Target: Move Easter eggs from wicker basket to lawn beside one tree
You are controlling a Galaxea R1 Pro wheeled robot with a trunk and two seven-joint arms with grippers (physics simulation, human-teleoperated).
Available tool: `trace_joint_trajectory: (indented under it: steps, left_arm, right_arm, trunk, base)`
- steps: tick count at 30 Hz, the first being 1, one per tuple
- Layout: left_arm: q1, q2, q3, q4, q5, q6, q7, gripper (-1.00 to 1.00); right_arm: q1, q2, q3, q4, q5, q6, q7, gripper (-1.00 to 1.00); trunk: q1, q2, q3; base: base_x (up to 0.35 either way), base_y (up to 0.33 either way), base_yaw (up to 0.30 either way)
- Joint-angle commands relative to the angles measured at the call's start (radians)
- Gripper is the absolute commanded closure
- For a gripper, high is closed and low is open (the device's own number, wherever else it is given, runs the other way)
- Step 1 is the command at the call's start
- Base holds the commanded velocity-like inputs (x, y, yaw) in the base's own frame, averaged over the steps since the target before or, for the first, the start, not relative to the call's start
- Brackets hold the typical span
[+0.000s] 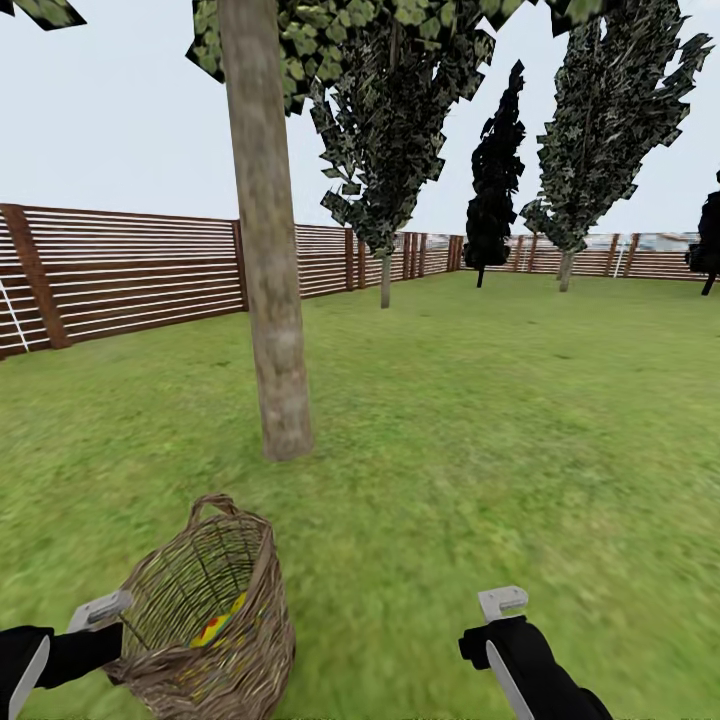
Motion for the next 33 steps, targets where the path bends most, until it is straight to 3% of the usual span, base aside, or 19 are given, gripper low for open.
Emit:
trace_joint_trajectory:
  steps: [1, 7, 10, 18, 19, 33]
  left_arm:
    - [-0.001, -0.001, 0.005, -0.001, 0.009, 0.008, -0.005, 1.0]
    - [-0.001, -0.001, 0.005, -0.001, -0.005, 0.008, -0.005, 1.0]
    - [-0.001, -0.002, 0.006, -0.001, -0.008, 0.009, -0.005, 1.0]
    - [-0.002, -0.002, 0.007, -0.003, -0.008, 0.009, -0.007, 1.0]
    - [-0.002, -0.002, 0.007, -0.003, -0.008, 0.008, -0.006, -1.0]
    - [-0.001, -0.002, 0.008, -0.004, -0.006, 0.009, -0.007, -1.0]
  right_arm:
    - [-0.001, -0.001, 0.003, -0.001, -0.01, 0.003, -0.009, -1.0]
    - [-0.001, 0.0, 0.003, -0.001, -0.01, 0.003, -0.009, -1.0]
    - [-0.001, -0.001, 0.003, -0.001, -0.01, 0.003, -0.009, -1.0]
    - [0.0, -0.001, 0.002, -0.001, -0.012, 0.004, -0.01, -1.0]
    - [-0.001, -0.001, 0.002, -0.001, -0.012, 0.004, -0.009, -1.0]
    - [-0.001, 0.0, 0.003, 0.0, -0.012, 0.003, -0.01, -1.0]
  trunk:
    - [0.004, -0.008, -0.004]
    - [0.027, -0.05, -0.023]
    - [0.028, -0.05, -0.035]
    - [0.028, -0.05, -0.035]
    - [0.028, -0.05, -0.035]
    - [0.028, -0.05, -0.035]
  base:
    - [0.0, 0.0, 0.0]
    - [0.0, 0.0, 0.0]
    - [0.0, 0.0, 0.0]
    - [0.0, 0.0, 0.0]
    - [0.0, 0.0, 0.0]
    - [0.0, 0.0, 0.0]
